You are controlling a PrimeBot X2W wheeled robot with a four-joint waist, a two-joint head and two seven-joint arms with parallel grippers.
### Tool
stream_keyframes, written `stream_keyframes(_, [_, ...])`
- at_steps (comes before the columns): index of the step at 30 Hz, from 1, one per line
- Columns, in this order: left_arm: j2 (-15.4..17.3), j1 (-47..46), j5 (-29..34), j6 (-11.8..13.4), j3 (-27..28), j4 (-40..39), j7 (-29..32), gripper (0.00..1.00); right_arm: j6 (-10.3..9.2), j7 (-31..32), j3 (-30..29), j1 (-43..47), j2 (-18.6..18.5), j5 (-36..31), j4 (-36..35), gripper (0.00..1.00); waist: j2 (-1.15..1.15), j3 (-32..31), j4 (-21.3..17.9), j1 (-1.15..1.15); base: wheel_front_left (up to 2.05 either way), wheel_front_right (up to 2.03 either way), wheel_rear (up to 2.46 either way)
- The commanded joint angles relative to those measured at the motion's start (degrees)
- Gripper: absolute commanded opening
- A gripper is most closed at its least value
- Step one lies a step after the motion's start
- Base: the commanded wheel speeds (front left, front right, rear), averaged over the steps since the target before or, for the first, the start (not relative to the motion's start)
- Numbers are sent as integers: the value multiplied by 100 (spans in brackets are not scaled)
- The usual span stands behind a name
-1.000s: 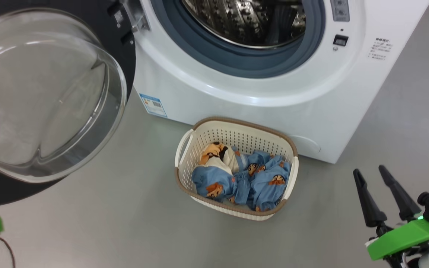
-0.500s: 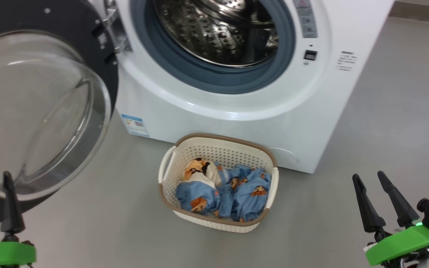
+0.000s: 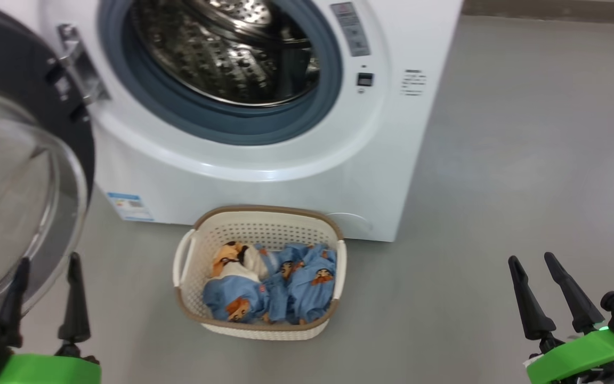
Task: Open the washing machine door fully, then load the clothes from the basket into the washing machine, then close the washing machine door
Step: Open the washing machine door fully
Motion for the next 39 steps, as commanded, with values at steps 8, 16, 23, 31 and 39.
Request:
stream_keyframes(8, [172, 4, -126, 4, -111, -130, -36, 100, 43, -70, 42, 83, -87, -23, -145, 100, 0, -97, -632, 0, 0, 0, 0])
stream_keyframes(16, [86, 224, -220, 4, -343, -24, -36, 100, 43, -70, 88, 124, -109, -17, -145, 100, 0, -225, -1000, 0, 0, 0, 0])
stream_keyframes(23, [-98, 484, -140, 3, -251, -39, -36, 100, 43, -70, 106, 165, -145, 8, -136, 100, 0, -342, -1229, 0, 0, 0, 0])
stream_keyframes(31, [-145, 650, -129, 3, -185, -173, -36, 100, 43, -70, 64, 235, -154, 15, -146, 100, 0, -421, -1319, 0, 0, 0, 0])
stream_keyframes(39, [-109, 751, -283, 3, -263, -411, -36, 100, 43, -70, 37, 252, -150, 5, -166, 100, 0, -426, -1320, 0, 0, 0, 0])
